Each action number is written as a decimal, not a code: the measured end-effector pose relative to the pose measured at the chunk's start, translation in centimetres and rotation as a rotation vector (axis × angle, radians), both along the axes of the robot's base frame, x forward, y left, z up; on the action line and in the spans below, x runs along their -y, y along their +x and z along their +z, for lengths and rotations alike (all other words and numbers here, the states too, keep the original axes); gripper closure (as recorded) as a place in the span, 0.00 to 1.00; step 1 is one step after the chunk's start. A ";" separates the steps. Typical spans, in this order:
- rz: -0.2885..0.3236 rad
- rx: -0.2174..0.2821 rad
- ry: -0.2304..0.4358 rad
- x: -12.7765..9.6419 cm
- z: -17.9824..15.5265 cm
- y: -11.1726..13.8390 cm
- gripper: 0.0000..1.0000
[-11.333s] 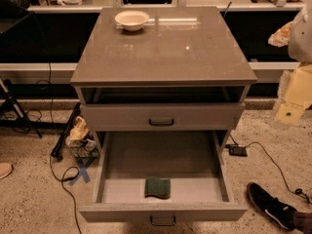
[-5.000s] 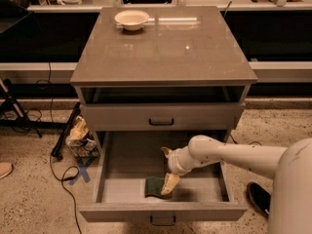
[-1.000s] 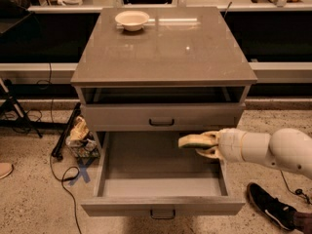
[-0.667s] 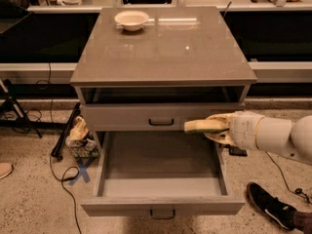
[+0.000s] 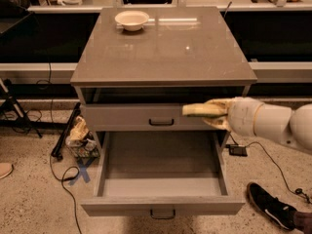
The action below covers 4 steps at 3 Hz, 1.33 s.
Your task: Pick sponge from middle drawer and place on counter
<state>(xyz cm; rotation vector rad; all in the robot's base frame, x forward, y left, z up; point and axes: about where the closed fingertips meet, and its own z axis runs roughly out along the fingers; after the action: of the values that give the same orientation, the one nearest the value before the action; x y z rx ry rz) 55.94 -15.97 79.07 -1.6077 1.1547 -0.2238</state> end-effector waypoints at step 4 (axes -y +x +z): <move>-0.009 0.232 0.156 -7.3 14.2 14.4 1.00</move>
Offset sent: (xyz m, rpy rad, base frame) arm 0.0941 0.0462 0.1628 0.1606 -0.2898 0.0373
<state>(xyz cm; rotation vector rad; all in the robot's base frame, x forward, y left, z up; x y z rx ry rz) 70.33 -8.70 93.32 -1.4000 0.9763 -0.3095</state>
